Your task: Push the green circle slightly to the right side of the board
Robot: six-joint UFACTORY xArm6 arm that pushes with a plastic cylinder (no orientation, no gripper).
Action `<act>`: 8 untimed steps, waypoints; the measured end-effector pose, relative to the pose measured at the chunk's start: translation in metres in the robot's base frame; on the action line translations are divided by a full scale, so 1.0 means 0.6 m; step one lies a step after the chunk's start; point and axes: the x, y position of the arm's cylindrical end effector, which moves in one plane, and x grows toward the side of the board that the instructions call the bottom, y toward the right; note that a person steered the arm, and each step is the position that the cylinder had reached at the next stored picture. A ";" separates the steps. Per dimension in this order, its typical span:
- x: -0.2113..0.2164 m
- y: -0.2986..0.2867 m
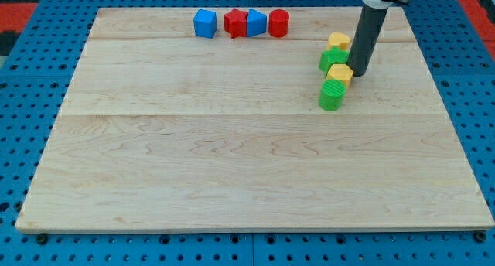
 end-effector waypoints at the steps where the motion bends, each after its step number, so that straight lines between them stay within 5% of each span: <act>1: 0.061 0.016; 2: 0.211 0.012; 3: 0.224 -0.136; 4: 0.156 -0.232; 5: 0.093 -0.209; 8: 0.112 -0.100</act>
